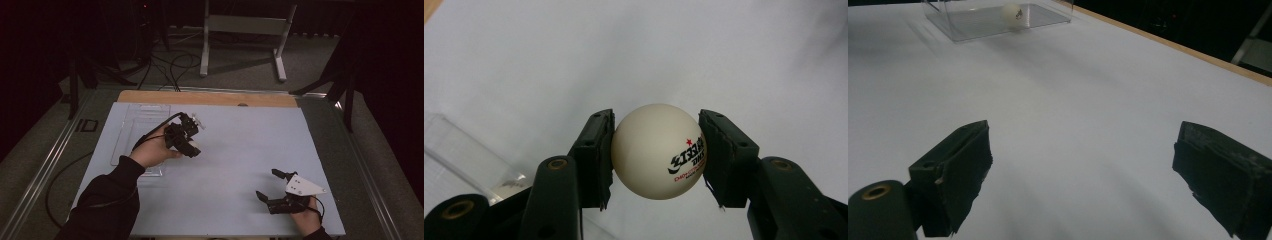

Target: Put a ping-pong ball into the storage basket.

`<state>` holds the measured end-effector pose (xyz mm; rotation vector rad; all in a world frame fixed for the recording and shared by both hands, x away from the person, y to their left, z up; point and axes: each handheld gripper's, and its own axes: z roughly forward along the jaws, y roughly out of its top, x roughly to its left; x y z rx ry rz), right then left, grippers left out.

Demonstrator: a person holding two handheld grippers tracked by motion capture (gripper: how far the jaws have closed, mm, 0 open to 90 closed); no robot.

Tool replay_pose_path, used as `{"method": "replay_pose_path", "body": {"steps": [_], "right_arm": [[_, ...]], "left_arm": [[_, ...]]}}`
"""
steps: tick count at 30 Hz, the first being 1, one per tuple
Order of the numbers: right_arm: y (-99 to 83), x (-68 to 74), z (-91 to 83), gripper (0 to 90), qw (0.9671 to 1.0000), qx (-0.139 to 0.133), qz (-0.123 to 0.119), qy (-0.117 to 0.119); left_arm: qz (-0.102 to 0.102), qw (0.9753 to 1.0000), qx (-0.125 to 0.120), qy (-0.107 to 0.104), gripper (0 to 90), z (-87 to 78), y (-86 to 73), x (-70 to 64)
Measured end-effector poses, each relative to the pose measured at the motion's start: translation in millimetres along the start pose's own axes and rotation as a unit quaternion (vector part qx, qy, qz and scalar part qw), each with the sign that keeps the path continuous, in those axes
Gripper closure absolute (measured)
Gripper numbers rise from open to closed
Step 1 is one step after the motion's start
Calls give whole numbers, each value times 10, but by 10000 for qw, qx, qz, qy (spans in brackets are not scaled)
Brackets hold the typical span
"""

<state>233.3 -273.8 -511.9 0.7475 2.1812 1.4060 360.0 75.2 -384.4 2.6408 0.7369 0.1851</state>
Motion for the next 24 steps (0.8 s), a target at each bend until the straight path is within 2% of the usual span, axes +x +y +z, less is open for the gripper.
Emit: {"method": "replay_pose_path", "body": {"steps": [10, 17, 24], "right_arm": [[2, 2, -2, 86, 10000, -8, 3, -3], [2, 2, -1, 86, 10000, -5, 2, -9], [4, 0, -4, 86, 10000, -18, -18, -5]], "left_arm": [[-112, 9999, -129, -11, 515, -159, -54, 96], [-168, 9997, -174, 58, 514, -256, -81, 146], [-326, 9990, -254, 149, 515, -342, -116, 228]]}}
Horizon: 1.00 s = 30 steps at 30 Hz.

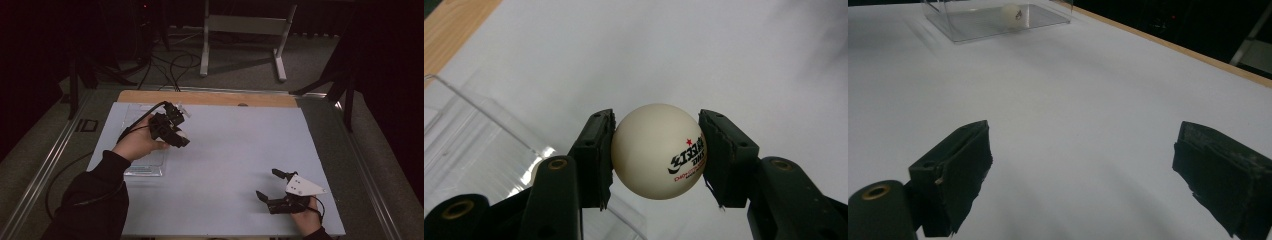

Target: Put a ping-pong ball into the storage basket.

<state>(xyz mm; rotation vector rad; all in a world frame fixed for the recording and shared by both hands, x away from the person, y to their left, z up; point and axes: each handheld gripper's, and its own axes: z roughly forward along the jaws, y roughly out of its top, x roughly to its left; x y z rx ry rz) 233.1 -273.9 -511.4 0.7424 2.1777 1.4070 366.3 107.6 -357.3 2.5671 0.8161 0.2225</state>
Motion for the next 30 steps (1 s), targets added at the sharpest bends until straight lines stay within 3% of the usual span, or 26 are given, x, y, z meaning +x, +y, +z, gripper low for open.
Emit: {"method": "replay_pose_path", "body": {"steps": [22, 30], "right_arm": [[1, 8, 4, 86, 10000, 18, 11, -3], [-1, 9, 11, 86, 10000, 32, 5, 10]], "left_arm": [[-448, 9983, -176, 319, 515, -215, -84, 304], [-751, 9952, -255, 574, 515, -239, -157, 444]]}}
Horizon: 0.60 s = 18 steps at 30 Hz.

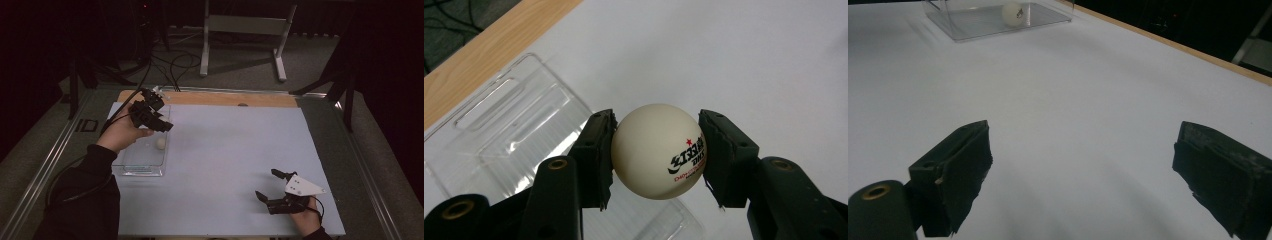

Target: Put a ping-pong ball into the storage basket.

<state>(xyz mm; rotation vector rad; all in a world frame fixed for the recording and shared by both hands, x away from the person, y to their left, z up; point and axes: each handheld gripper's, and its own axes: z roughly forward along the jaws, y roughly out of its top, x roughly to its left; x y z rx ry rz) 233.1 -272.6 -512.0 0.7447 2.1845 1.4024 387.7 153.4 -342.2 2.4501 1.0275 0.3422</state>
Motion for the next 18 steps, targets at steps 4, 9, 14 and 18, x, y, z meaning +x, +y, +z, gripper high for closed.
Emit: {"method": "replay_pose_path", "body": {"steps": [4, 9, 14, 18], "right_arm": [[1, 4, 4, 86, 10000, 4, -3, 7], [-2, 2, 6, 86, 10000, 16, 20, 20], [-1, 6, 5, 86, 10000, 15, 23, 22], [-2, 4, 6, 86, 10000, 17, 2, 19]], "left_arm": [[-246, 9997, -76, 36, 515, 14, -23, 110], [-428, 9990, -136, 14, 515, 46, -41, 182], [-595, 9981, -160, 35, 515, 116, -62, 264], [-683, 9975, -197, -25, 515, 169, -77, 304]]}}
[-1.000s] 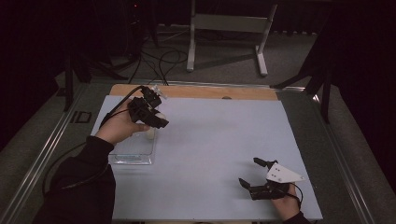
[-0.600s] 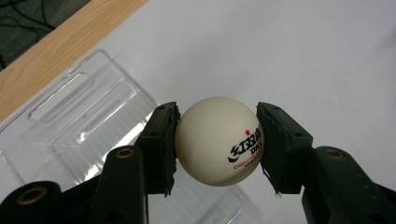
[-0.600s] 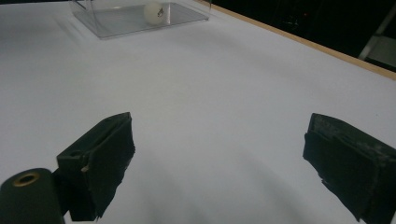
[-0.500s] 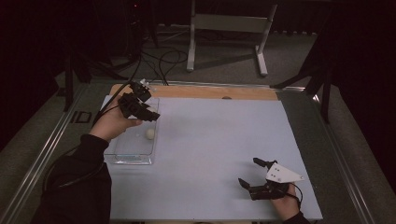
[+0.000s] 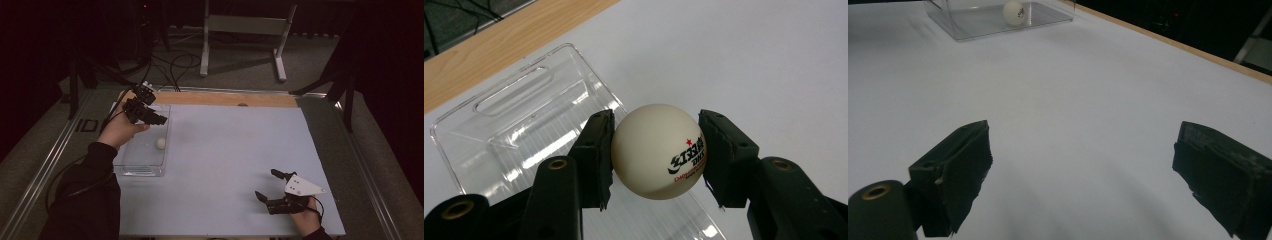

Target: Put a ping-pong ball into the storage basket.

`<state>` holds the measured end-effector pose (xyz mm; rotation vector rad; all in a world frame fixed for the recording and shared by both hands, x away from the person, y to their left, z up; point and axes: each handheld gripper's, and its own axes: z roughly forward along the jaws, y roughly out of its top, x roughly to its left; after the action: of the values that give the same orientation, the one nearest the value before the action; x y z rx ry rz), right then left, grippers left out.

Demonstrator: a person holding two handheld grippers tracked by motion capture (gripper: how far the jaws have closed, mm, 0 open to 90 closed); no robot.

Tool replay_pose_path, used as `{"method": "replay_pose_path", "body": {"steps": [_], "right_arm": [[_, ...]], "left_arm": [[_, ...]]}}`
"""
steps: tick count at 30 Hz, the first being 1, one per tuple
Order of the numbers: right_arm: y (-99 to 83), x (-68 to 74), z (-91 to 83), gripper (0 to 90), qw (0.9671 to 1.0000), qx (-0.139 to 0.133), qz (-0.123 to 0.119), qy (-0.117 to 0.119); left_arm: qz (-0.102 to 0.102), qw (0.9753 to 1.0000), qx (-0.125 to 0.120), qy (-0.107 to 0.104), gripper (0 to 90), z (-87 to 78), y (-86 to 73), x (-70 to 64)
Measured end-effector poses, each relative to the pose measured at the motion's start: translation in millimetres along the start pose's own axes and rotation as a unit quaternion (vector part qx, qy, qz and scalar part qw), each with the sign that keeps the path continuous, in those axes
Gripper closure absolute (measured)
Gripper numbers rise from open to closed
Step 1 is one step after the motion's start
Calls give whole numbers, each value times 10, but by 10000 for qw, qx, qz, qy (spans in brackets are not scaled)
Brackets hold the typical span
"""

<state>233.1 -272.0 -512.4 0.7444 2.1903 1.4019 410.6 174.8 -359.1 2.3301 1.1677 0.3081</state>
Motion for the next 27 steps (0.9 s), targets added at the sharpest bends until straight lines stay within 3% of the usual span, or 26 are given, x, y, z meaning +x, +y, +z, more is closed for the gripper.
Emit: {"method": "replay_pose_path", "body": {"steps": [20, 25, 27], "right_arm": [[0, -1, -2, 86, 10000, 6, -5, 27], [0, 0, -3, 86, 10000, 2, 8, 26], [-1, 1, -2, 86, 10000, 10, 10, 27]], "left_arm": [[-373, 9992, -60, 87, 514, 285, -50, 179], [-626, 9979, -130, 97, 514, 372, -87, 263], [-623, 9979, -146, 57, 514, 402, -101, 292]]}}
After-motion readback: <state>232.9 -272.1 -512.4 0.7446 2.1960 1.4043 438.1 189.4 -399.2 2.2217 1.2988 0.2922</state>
